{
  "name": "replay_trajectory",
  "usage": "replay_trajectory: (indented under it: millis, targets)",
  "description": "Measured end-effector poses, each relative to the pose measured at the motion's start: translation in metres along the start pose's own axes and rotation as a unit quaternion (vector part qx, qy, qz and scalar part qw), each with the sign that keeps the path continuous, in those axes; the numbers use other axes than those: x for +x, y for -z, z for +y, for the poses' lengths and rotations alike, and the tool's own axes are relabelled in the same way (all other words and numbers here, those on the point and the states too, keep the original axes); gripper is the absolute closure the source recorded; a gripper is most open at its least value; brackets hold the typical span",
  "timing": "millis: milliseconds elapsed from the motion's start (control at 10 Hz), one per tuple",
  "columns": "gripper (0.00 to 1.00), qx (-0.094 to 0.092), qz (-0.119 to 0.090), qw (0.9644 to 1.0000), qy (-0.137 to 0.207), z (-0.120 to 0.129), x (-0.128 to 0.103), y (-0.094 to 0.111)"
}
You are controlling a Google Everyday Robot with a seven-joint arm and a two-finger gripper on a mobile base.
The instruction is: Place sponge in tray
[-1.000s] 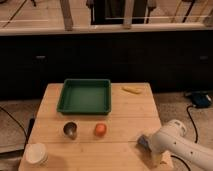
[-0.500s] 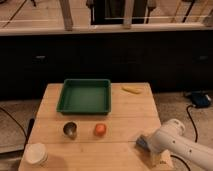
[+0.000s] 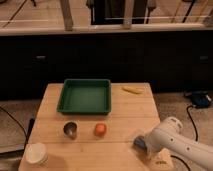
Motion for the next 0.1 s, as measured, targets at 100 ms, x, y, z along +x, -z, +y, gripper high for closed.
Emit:
replay_trajectory:
  millis: [100]
  targets:
    - [1.00, -0.003, 0.000, 1.0000, -0.001, 0.0006, -0.0002, 0.0007]
